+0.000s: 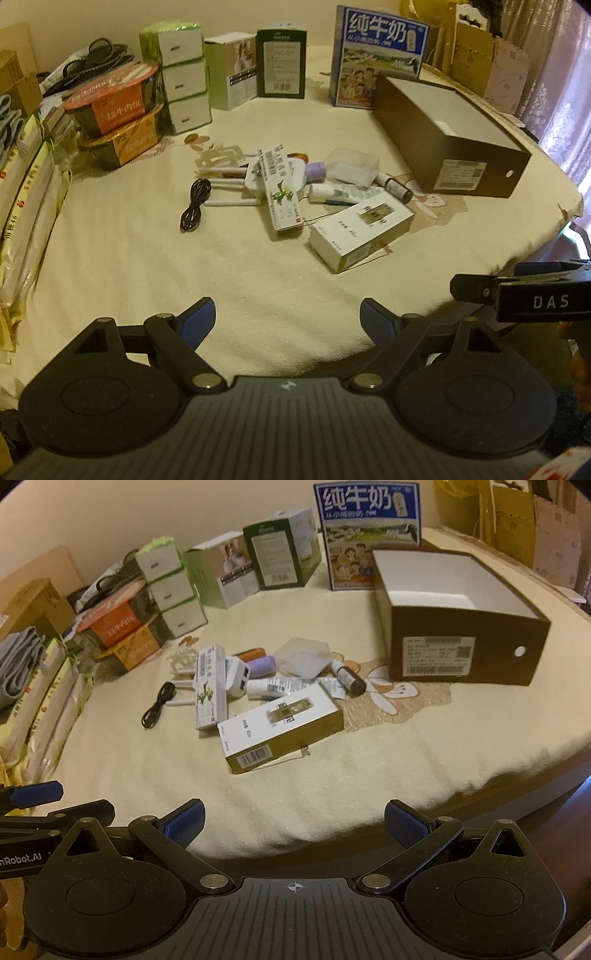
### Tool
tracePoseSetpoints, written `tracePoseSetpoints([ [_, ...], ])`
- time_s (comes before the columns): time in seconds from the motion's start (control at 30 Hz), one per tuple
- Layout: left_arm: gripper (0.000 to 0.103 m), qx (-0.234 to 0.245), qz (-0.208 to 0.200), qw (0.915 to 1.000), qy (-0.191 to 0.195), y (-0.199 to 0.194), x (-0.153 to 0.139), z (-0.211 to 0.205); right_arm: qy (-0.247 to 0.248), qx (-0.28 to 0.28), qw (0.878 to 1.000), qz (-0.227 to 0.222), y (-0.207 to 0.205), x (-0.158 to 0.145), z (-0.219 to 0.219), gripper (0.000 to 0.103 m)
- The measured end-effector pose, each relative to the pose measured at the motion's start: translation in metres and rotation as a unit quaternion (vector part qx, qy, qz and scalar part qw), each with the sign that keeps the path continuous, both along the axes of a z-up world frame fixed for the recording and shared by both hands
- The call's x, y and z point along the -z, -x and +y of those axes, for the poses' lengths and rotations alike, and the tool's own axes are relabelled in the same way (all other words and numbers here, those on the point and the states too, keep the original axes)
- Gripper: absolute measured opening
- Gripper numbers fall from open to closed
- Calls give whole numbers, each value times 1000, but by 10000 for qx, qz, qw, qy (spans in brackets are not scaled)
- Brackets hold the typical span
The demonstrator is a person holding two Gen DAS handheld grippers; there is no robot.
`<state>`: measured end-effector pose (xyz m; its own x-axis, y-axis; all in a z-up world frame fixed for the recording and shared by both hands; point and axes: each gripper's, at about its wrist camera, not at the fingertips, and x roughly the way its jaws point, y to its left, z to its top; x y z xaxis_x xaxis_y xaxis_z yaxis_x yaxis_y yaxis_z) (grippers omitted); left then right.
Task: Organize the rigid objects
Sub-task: 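Grasp the white gold-labelled box with the right tool while the left tool grasps the black cable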
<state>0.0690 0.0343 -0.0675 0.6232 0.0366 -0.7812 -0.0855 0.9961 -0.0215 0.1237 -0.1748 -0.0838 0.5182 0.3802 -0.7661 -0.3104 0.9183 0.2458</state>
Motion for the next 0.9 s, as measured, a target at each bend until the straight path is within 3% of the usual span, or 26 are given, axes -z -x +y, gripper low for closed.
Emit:
tracePoseSetpoints([
  [0.9,82,-467,627,9969,121,-77,68,70,527,-462,9967,399,-99,85,91,97],
])
